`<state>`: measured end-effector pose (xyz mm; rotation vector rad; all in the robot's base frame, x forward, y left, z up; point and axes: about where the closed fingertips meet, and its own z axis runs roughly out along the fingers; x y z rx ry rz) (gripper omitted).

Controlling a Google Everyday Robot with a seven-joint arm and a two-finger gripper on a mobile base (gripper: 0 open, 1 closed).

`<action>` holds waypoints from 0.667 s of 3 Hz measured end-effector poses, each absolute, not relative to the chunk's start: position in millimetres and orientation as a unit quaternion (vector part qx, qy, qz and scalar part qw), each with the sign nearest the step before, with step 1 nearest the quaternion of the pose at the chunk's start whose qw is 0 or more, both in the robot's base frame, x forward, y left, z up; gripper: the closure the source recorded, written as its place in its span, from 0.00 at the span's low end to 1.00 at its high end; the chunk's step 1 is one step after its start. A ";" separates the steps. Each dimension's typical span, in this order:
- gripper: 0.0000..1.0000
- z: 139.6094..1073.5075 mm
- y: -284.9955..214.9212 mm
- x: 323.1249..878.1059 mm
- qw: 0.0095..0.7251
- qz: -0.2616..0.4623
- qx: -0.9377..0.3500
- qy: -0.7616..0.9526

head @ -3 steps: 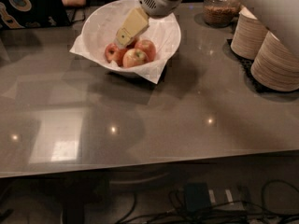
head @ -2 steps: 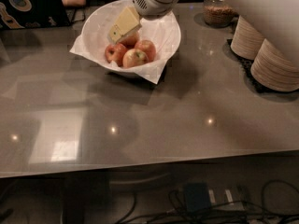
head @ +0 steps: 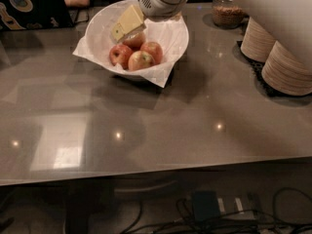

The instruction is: Pick apple from white bowl

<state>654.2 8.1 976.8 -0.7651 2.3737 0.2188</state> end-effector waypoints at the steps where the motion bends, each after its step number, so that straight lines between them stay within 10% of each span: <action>1: 0.00 969.3 10.7 654.0 0.290 0.107 -0.250 0.918; 2: 0.00 958.3 15.0 655.2 0.262 0.118 -0.207 0.935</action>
Offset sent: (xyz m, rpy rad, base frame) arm 0.0034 0.0112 -0.0321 0.1137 0.2449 -0.2500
